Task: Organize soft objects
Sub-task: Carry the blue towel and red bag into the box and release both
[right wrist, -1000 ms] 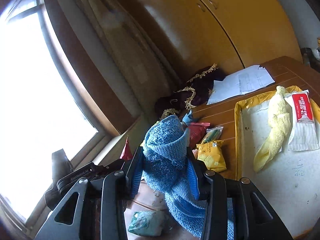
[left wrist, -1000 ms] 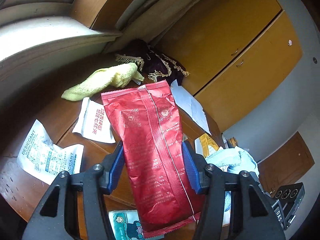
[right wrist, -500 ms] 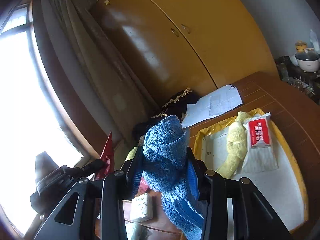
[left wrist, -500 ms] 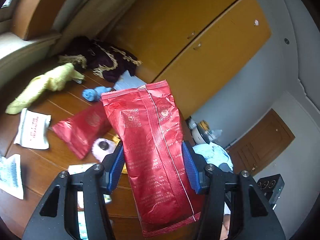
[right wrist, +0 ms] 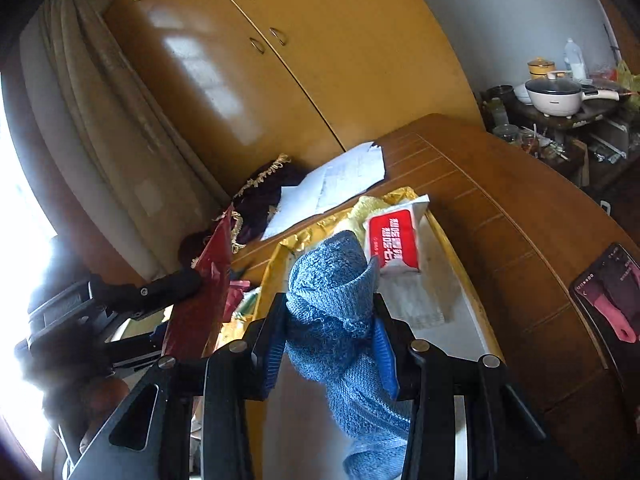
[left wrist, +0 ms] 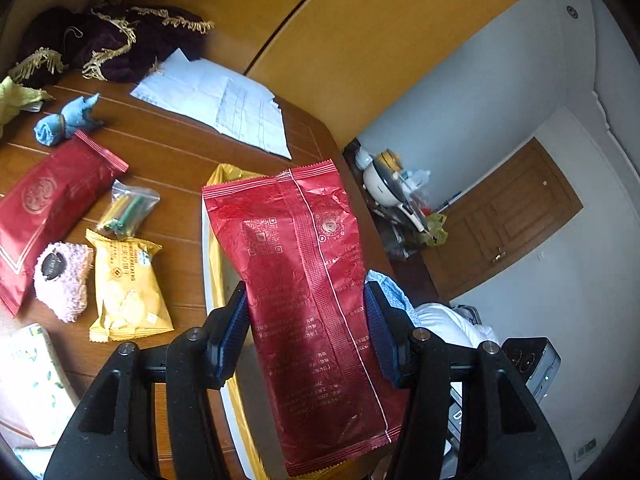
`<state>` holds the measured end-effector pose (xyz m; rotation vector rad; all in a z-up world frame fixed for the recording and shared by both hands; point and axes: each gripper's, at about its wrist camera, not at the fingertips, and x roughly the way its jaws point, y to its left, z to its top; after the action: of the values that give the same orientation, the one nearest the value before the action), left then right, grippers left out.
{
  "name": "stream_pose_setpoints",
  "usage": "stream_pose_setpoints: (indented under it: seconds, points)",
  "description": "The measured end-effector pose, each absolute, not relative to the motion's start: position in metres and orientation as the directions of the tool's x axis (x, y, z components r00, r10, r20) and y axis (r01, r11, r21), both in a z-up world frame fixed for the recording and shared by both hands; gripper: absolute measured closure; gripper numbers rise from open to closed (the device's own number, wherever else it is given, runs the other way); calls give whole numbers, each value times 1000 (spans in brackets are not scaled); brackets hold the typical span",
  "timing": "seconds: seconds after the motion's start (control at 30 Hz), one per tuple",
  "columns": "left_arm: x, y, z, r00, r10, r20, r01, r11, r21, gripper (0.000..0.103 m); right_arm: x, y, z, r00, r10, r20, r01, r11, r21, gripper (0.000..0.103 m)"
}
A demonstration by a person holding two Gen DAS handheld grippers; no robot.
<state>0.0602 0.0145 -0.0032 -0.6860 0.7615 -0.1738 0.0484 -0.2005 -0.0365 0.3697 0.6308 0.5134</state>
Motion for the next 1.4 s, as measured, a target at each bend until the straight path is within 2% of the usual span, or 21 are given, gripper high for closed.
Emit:
stream_pose_setpoints:
  seconds: [0.27, 0.33, 0.47, 0.53, 0.6, 0.63, 0.67, 0.73, 0.87, 1.0, 1.1, 1.17, 1.3, 1.4]
  points:
    - [99, -17, -27, 620, -291, -729, -146, 870, -471, 49, 56, -187, -58, 651, 459, -604, -306, 887, 345, 62]
    - [104, -23, -31, 603, -262, -753, -152, 890, -431, 49, 58, -186, -63, 649, 427, -629, -295, 904, 310, 59]
    - [107, -30, -35, 593, -226, -773, -146, 914, -379, 49, 63, -205, -68, 640, 459, -616, -264, 885, 384, 54]
    - [107, -31, -39, 585, -224, -779, -136, 920, -367, 49, 62, -216, -65, 653, 488, -579, -263, 863, 430, 46]
    - [103, -30, -40, 588, -259, -767, -114, 912, -395, 48, 57, -221, -58, 673, 516, -530, -299, 845, 442, 38]
    - [101, -29, -37, 600, -275, -751, -102, 905, -413, 46, 55, -220, -54, 679, 526, -512, -325, 841, 433, 32]
    - [98, -28, -35, 611, -285, -739, -91, 902, -423, 42, 52, -219, -51, 680, 538, -498, -355, 836, 418, 30]
    - [91, -29, -28, 643, -301, -704, -60, 897, -438, 30, 47, -218, -44, 685, 554, -473, -410, 830, 379, 28]
    - [76, -27, -16, 684, -296, -667, -30, 902, -431, 29, 48, -240, -29, 735, 528, -425, -431, 848, 309, 28]
    - [52, -13, -7, 732, -267, -627, -33, 905, -424, 29, 57, -295, -13, 846, 352, -401, -275, 931, 240, 28]
    - [30, -3, -2, 780, -225, -585, -56, 905, -422, 29, 70, -324, -9, 882, 189, -432, -143, 980, 138, 27]
    - [19, 3, -2, 797, -197, -571, -79, 903, -423, 29, 80, -332, -12, 869, 137, -476, -126, 990, 56, 27]
    - [7, 17, -4, 806, -171, -566, -105, 900, -422, 29, 109, -322, -34, 794, 83, -602, -164, 983, -81, 27]
    - [-1, 28, -9, 808, -154, -568, -135, 891, -434, 29, 134, -306, -41, 757, 74, -649, -191, 975, -111, 28]
